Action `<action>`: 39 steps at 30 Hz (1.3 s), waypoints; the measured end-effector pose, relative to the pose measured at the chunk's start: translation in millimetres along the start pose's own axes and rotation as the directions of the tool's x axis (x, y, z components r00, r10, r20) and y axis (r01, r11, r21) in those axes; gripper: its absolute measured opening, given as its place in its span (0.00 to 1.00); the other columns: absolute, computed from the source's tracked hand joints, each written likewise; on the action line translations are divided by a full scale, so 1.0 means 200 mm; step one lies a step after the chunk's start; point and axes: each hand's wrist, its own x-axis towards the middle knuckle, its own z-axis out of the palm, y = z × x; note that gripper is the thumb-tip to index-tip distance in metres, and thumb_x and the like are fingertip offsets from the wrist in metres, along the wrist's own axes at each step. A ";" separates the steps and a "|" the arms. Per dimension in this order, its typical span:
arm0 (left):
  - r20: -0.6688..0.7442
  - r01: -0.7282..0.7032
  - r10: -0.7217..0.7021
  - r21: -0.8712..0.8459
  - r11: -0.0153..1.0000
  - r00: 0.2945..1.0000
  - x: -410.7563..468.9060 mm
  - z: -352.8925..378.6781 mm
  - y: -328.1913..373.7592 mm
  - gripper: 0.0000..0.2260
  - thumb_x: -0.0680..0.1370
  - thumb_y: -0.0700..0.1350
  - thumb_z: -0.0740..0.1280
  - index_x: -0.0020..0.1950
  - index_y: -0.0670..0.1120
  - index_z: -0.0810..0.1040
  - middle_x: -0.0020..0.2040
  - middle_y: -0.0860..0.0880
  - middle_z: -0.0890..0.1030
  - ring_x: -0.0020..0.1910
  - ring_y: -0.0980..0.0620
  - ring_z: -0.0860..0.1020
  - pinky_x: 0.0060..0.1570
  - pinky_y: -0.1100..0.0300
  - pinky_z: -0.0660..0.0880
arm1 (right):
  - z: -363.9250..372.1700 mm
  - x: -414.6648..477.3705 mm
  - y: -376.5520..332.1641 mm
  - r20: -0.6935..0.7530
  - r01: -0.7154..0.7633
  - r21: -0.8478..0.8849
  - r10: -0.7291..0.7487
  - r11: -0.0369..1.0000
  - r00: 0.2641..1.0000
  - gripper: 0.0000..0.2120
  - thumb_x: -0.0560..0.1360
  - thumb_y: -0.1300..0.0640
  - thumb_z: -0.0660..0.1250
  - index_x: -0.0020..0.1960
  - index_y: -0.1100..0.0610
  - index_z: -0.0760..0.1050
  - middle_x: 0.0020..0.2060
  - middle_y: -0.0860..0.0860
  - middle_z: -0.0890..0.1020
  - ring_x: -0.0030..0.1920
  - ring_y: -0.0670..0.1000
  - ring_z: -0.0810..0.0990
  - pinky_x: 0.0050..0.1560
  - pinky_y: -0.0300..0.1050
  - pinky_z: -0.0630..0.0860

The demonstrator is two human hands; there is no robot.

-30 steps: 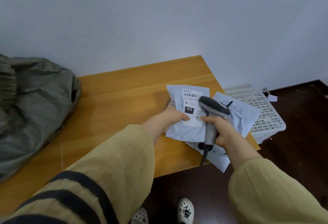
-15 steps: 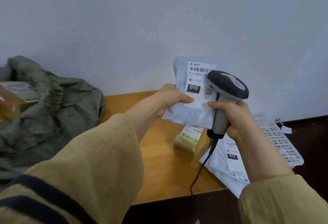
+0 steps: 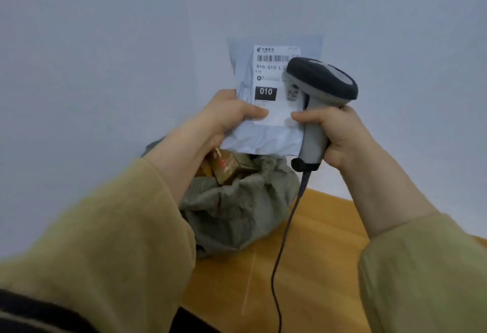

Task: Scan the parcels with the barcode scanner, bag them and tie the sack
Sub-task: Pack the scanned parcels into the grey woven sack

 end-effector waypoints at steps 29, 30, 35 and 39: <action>0.526 -0.547 -0.171 0.831 -0.103 0.833 0.52 -0.34 -0.80 0.42 0.73 0.51 0.71 0.78 0.56 0.45 0.76 0.47 0.30 0.74 0.48 0.31 0.73 0.55 0.51 | 0.03 0.57 0.45 -0.202 -0.117 -0.194 0.077 0.974 0.976 0.08 0.68 0.69 0.73 0.41 0.58 0.78 0.39 0.53 0.82 0.40 0.53 0.81 0.43 0.50 0.81; 0.513 -0.541 -0.192 0.831 -0.133 0.836 0.55 -0.34 -0.80 0.43 0.74 0.51 0.71 0.77 0.57 0.43 0.76 0.47 0.30 0.75 0.48 0.32 0.73 0.54 0.52 | 0.03 0.57 0.41 -0.192 -0.073 -0.216 0.031 0.974 0.981 0.09 0.68 0.69 0.73 0.41 0.57 0.79 0.40 0.52 0.82 0.41 0.52 0.81 0.41 0.48 0.80; 0.366 -0.399 -0.170 0.882 -0.251 0.915 0.70 -0.34 -0.82 0.36 0.79 0.46 0.64 0.77 0.58 0.44 0.77 0.45 0.34 0.76 0.44 0.36 0.74 0.47 0.51 | -0.01 0.55 0.31 -0.199 0.031 -0.240 -0.081 0.970 0.977 0.12 0.67 0.70 0.73 0.44 0.55 0.78 0.42 0.49 0.82 0.42 0.49 0.81 0.39 0.44 0.79; 0.383 -0.428 -0.324 0.900 -0.081 0.865 0.70 -0.23 -0.84 0.36 0.79 0.45 0.64 0.77 0.60 0.44 0.77 0.47 0.36 0.76 0.43 0.39 0.74 0.46 0.46 | -0.06 0.54 0.31 -0.234 -0.060 -0.274 -0.006 0.960 0.972 0.17 0.66 0.70 0.73 0.54 0.60 0.77 0.45 0.53 0.81 0.46 0.54 0.80 0.40 0.48 0.79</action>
